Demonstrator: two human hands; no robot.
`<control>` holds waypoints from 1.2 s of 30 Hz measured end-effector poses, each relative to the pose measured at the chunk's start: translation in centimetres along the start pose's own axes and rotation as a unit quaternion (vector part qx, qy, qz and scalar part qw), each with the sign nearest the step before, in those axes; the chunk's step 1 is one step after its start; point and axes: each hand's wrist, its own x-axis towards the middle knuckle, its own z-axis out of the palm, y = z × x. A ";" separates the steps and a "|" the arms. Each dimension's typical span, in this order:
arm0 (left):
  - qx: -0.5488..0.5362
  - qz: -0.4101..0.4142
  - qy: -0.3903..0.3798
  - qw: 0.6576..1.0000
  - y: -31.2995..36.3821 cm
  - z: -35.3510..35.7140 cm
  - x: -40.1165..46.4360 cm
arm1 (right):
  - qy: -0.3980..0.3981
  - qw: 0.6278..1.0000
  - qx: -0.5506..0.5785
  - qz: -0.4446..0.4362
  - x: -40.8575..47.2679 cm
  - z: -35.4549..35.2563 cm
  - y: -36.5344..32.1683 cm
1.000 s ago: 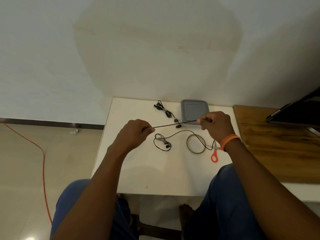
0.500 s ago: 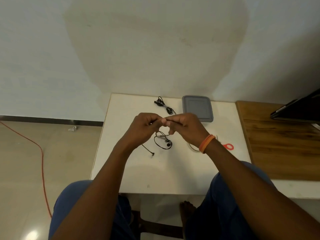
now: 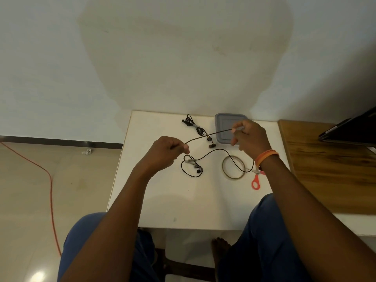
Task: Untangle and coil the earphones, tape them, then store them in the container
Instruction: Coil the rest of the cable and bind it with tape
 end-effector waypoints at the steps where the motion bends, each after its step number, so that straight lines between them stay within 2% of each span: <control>1: -0.050 0.002 -0.012 0.999 0.3 0.1 0.0 | -0.018 0.999 -0.038 0.000 -0.1 0.2 0.1; 3: -0.121 -0.006 -0.040 0.992 0.8 0.5 -0.1 | -0.046 0.992 -0.108 -0.043 -0.6 1.0 -0.2; 7: -0.178 -0.020 -0.055 0.982 1.1 0.7 -0.1 | -0.160 0.975 0.032 -0.150 -2.5 3.0 -2.3; 11: -0.255 -0.008 -0.071 0.964 1.1 0.5 -0.2 | -0.221 0.956 0.142 -0.133 -3.6 4.5 -3.5; 14: -0.289 -0.013 -0.073 0.954 1.5 0.5 -0.2 | -0.215 0.946 0.227 -0.082 -3.7 4.0 -3.7; 19: -0.334 -0.087 -0.098 0.934 2.2 1.0 -0.5 | -0.210 0.952 0.176 -0.137 -3.7 3.1 -3.8; 22: -0.286 -0.107 -0.135 0.943 2.3 1.2 -0.7 | -0.152 0.959 0.160 -0.177 -3.7 3.2 -3.5; 26: -0.198 -0.127 -0.228 0.945 2.6 2.3 -1.1 | -0.071 0.957 0.164 -0.228 -3.6 2.7 -3.6; 29: -0.195 -0.149 -0.305 0.920 2.7 3.1 -1.3 | -0.053 0.957 0.165 -0.234 -3.9 2.6 -3.8; 31: -0.222 -0.140 -0.365 0.893 3.0 3.3 -1.6 | -0.070 0.955 0.178 -0.228 -3.8 2.4 -3.8; 33: -0.276 -0.112 -0.412 0.861 3.2 3.2 -1.9 | -0.091 0.955 0.203 -0.196 -3.5 2.4 -3.6; 36: -0.387 -0.047 -0.439 0.810 3.6 2.6 -1.9 | -0.141 0.947 0.251 -0.140 -3.2 3.1 -3.5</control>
